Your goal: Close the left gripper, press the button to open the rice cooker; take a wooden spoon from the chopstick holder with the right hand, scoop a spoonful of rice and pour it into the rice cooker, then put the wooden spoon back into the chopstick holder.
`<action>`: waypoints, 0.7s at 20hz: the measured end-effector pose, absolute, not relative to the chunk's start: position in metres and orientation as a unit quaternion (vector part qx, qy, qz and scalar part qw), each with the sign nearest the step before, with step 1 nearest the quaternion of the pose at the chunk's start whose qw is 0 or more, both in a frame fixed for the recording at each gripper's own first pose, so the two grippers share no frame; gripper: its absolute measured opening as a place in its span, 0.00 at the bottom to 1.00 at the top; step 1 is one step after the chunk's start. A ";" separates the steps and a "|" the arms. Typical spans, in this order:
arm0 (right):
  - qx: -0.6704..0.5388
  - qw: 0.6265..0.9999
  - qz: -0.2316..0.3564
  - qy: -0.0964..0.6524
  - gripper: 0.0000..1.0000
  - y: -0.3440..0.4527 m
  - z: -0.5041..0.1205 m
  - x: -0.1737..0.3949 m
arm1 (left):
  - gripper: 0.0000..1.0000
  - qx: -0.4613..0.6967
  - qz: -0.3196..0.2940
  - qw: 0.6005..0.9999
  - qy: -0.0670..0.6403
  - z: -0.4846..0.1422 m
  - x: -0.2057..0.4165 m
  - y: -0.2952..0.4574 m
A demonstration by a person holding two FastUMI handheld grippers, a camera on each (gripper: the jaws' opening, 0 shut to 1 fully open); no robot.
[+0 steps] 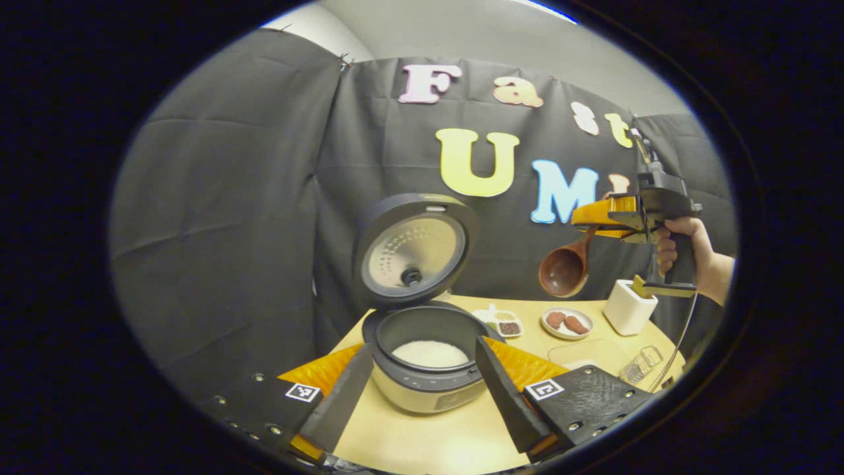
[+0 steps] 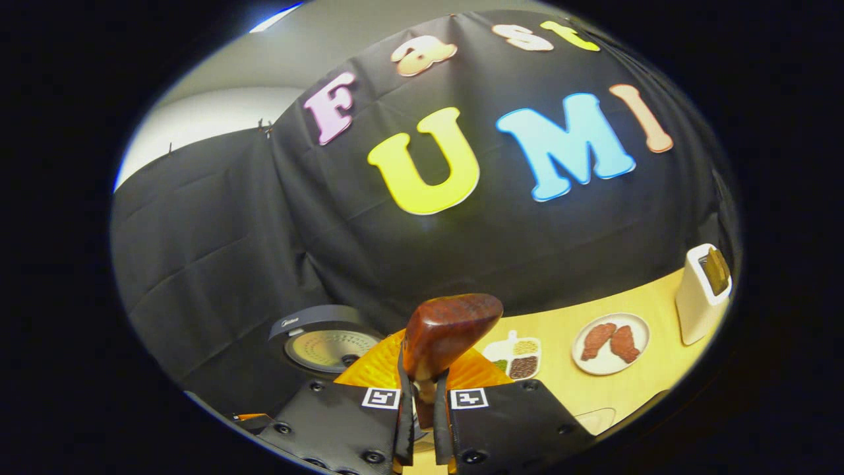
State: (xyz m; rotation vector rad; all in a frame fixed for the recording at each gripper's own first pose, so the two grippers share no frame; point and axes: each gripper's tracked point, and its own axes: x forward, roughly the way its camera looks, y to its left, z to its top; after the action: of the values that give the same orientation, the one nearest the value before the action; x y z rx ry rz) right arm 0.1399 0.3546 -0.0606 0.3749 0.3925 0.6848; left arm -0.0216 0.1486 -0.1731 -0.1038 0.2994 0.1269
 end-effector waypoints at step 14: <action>0.295 0.911 0.162 0.238 0.14 0.073 -0.109 0.159 | 0.97 -0.033 0.070 0.986 0.151 -0.138 0.007 0.012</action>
State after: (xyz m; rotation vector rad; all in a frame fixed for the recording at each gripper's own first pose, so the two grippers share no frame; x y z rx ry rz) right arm 0.1595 0.0732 -0.1085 0.6089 0.4907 0.3336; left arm 0.0071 0.0122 -0.1378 -0.0655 0.3029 0.1416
